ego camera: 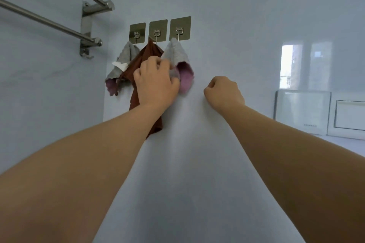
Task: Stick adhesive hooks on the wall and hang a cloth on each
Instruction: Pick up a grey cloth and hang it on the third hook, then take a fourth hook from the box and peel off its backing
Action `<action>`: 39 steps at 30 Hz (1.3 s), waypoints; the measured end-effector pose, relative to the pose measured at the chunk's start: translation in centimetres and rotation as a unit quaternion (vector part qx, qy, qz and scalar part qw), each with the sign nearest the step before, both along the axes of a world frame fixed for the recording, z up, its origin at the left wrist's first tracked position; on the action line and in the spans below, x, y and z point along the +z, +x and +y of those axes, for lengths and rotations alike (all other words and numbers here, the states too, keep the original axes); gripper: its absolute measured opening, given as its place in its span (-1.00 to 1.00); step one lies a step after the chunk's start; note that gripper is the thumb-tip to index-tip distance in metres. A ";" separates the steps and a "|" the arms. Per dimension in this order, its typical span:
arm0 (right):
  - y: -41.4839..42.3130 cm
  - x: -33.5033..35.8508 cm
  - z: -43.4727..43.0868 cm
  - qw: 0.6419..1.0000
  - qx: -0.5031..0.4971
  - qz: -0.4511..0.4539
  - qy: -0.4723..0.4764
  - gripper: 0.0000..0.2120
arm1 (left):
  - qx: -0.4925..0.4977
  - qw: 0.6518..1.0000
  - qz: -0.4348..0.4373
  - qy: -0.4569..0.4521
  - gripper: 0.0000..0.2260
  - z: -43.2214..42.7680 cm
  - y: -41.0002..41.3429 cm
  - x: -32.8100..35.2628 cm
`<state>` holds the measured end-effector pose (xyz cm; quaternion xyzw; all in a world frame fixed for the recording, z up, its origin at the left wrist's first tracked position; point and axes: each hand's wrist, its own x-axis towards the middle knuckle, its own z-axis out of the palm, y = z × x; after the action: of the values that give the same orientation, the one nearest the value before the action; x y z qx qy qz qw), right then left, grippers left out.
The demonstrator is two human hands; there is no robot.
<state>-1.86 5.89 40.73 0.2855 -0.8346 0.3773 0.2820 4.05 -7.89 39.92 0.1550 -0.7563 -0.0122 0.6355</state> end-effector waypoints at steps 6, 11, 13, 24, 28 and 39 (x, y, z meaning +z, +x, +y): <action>1.4 -6.0 1.4 0.998 0.027 -0.063 0.006 -0.80 | -0.090 0.995 0.011 -0.032 -0.81 2.8 -0.2 -7.4; 2.2 -13.2 2.3 0.988 0.027 -0.144 0.047 -0.76 | -0.159 0.959 -0.202 0.120 -0.80 4.9 0.0 -14.7; 2.4 -16.5 3.1 0.982 0.022 -0.176 0.060 -0.77 | -0.182 0.931 -0.272 0.164 -0.79 5.7 0.4 -17.8; 1.8 -33.0 9.3 0.928 -0.024 -0.350 0.125 -0.87 | -0.247 0.804 -0.481 0.248 -0.77 8.7 0.2 -34.5; 1.6 -37.1 10.5 0.908 -0.043 -0.387 0.153 -0.79 | -0.246 0.795 -0.514 0.210 -0.80 9.9 -0.2 -39.0; 2.3 -42.5 10.9 0.869 0.037 -0.324 0.373 -0.73 | -0.208 0.773 -0.599 -0.029 -0.75 10.7 0.6 -44.8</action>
<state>0.43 16.82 -1.81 0.2624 -0.9464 0.1192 -0.1458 4.66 2.86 -4.91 -0.0489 -0.9976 -0.0269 0.0401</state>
